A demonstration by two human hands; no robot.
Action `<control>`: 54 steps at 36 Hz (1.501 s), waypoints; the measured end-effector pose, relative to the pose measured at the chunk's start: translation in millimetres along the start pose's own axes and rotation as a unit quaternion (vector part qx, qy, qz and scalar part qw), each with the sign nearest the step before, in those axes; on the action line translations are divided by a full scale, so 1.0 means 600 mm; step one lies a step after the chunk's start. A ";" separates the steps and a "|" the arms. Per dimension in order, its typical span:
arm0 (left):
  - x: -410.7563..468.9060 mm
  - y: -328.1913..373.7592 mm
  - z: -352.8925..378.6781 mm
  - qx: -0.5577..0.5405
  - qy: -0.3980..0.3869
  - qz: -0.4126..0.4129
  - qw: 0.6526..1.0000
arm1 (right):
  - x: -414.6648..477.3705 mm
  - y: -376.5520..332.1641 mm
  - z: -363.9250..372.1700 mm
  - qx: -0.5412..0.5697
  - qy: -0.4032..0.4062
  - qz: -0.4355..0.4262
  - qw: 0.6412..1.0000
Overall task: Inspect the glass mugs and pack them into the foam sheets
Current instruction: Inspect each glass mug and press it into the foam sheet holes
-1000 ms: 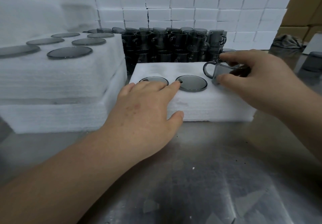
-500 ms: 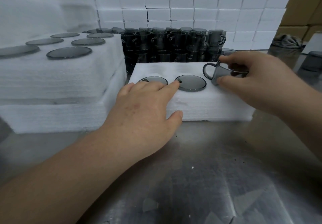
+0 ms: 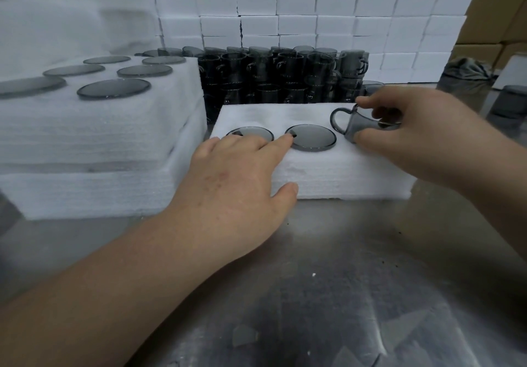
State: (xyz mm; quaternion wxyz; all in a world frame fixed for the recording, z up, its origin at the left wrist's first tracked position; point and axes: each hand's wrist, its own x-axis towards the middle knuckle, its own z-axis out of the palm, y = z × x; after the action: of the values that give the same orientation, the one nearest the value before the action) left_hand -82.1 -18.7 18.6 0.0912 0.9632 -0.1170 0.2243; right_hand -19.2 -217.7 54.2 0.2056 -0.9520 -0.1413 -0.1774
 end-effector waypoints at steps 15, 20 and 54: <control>0.000 0.000 0.000 0.002 -0.003 -0.001 1.000 | -0.006 -0.009 -0.007 -0.030 -0.015 0.001 0.999; -0.001 0.000 0.001 -0.004 -0.001 -0.002 1.000 | -0.008 -0.011 -0.010 -0.044 -0.020 0.004 0.999; 0.003 -0.003 0.004 0.003 0.006 -0.007 1.000 | 0.012 -0.002 -0.017 0.014 -0.063 -0.053 0.996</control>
State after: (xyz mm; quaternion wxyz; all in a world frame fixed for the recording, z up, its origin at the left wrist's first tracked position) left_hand -79.1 -17.8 16.8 0.0910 0.9628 -0.1086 0.2300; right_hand -15.7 -219.7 66.1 0.1996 -0.9495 -0.2072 -0.1255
